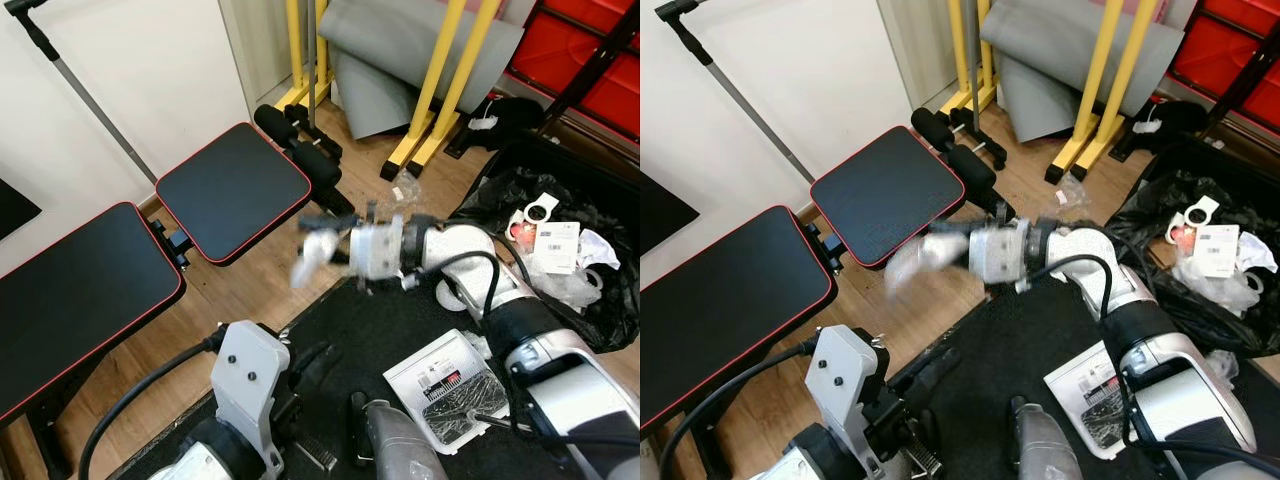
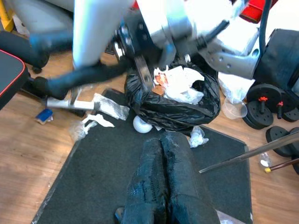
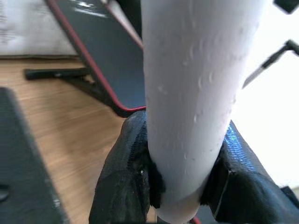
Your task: Sweep floor
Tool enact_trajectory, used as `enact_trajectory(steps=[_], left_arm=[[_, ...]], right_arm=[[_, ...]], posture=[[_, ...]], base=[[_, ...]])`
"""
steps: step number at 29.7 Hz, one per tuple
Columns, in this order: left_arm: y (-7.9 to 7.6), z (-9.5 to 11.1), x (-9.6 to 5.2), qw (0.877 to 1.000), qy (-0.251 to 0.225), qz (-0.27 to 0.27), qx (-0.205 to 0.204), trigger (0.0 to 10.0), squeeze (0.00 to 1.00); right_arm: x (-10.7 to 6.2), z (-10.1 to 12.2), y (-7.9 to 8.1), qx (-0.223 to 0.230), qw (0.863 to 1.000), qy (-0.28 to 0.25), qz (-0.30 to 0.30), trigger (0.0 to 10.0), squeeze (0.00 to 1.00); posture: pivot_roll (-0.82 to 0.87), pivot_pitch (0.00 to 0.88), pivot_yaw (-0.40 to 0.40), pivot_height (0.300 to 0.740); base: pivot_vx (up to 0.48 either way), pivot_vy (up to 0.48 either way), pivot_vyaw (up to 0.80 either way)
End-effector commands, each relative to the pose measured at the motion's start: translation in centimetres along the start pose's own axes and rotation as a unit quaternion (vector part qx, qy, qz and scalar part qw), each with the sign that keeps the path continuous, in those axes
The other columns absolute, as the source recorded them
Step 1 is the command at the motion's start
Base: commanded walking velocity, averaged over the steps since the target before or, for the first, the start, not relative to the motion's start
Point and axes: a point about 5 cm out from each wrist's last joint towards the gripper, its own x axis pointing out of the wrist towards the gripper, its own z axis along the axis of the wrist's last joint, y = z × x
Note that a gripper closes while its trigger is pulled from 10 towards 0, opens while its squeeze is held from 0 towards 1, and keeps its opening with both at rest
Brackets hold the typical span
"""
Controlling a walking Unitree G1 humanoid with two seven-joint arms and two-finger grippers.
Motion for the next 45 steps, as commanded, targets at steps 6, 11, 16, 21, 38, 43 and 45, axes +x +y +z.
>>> enact_trajectory(steps=[6,11,16,21,38,43,45], left_arm=[[-0.2,-0.1,-0.3,1.0,0.011,-0.004,-0.01,10.0,0.0],[-0.1,-0.2,-0.1,1.0,0.01,-0.003,-0.011,10.0,0.0],[0.1,-0.2,0.1,1.0,0.009,-0.002,-0.011,10.0,0.0],[0.3,-0.3,0.3,1.0,0.008,-0.002,-0.011,10.0,0.0],[0.9,-0.6,1.1,1.0,0.003,0.001,-0.005,10.0,0.0],[1.2,-0.7,1.5,1.0,0.0,0.002,-0.004,10.0,0.0],[1.4,-0.7,1.7,1.0,-0.001,0.003,-0.003,10.0,0.0]], right_arm=[[-1.0,0.3,0.8,0.047,0.996,-0.016,0.077,10.0,0.0],[-2.1,0.9,0.1,0.086,0.99,-0.023,0.11,10.0,0.0],[-4.1,2.5,-1.1,0.12,0.979,-0.035,0.163,10.0,0.0],[-5.3,3.7,-2.2,0.132,0.973,-0.037,0.188,10.0,0.0],[-5.0,6.3,-5.9,0.142,0.984,-0.078,0.068,10.0,0.0],[-4.8,7.3,-8.1,0.129,0.988,-0.083,0.018,10.0,0.0],[-4.7,7.4,-8.9,0.141,0.986,-0.083,-0.012,10.0,0.0]], posture=[[-0.02,0.348,-0.019,0.74],[-0.02,0.342,-0.02,0.74],[-0.04,0.331,-0.02,0.74],[-0.04,0.324,-0.02,0.74],[-0.06,0.276,-0.025,0.74],[-0.07,0.263,-0.028,0.74],[-0.08,0.244,-0.035,0.74]], base=[[0.0,0.0,0.0],[0.0,0.0,0.0],[0.0,0.0,0.0],[0.0,0.0,0.0],[0.0,0.0,0.0],[0.0,0.0,0.0],[0.0,0.0,0.0]])
